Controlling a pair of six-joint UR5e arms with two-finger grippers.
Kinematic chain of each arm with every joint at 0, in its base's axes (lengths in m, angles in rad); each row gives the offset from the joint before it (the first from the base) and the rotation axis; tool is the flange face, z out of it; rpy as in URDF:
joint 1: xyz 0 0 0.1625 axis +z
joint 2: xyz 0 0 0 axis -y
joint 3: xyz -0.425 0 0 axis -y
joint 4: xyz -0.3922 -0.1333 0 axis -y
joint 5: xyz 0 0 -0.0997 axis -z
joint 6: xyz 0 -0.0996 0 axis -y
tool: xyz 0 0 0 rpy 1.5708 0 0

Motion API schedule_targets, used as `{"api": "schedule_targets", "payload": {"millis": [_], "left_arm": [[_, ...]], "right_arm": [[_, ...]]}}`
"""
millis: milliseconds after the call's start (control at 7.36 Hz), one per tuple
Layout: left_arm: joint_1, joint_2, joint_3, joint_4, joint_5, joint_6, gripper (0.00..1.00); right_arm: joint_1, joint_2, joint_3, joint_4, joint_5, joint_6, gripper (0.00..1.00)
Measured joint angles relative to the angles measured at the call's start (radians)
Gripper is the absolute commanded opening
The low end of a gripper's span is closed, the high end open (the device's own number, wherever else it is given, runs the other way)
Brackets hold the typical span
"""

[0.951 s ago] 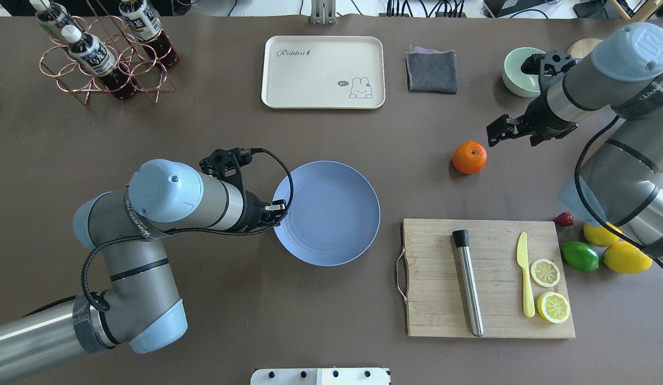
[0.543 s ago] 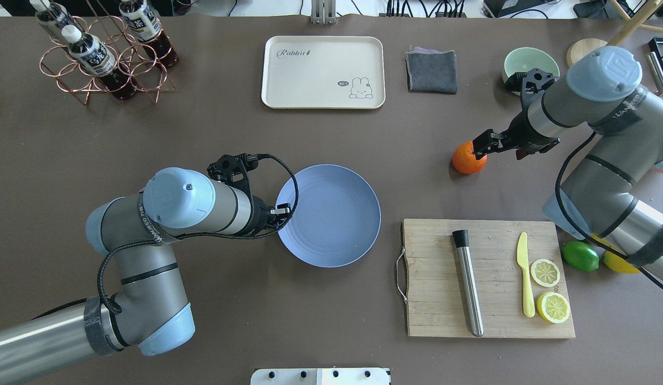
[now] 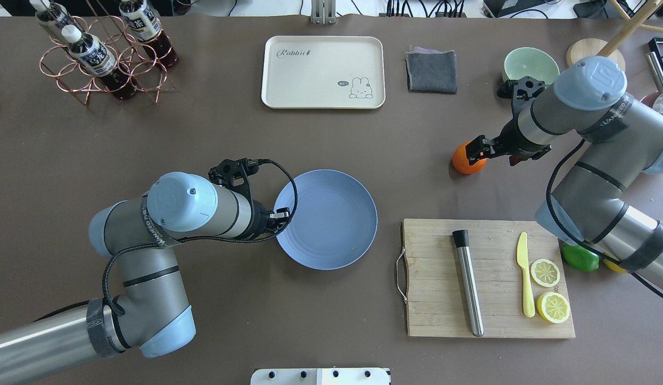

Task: Pick orange to plate
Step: 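Close the right gripper on the orange while the left gripper holds the plate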

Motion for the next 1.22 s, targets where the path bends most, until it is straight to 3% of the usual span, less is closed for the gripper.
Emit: {"api": "schedule_targets", "payload": {"millis": [543,951,1086,1222], "left_arm": [[0.0,0.006,0.01,-0.025,0.002,-0.001,0.98],[-0.001,0.003,0.009,-0.026,0.002,-0.001,0.98],[-0.001,0.002,0.009,-0.026,0.002,-0.001,0.98],[-0.001,0.002,0.008,-0.026,0.002,-0.001,0.98]], "right_arm": [[-0.002,0.113,-0.107,-0.001,-0.014,0.033,1.0],[-0.023,0.133,-0.161,0.0,-0.05,0.037,1.0],[-0.031,0.131,-0.17,0.001,-0.057,0.037,0.45],[-0.035,0.13,-0.173,0.001,-0.059,0.037,0.0]]}}
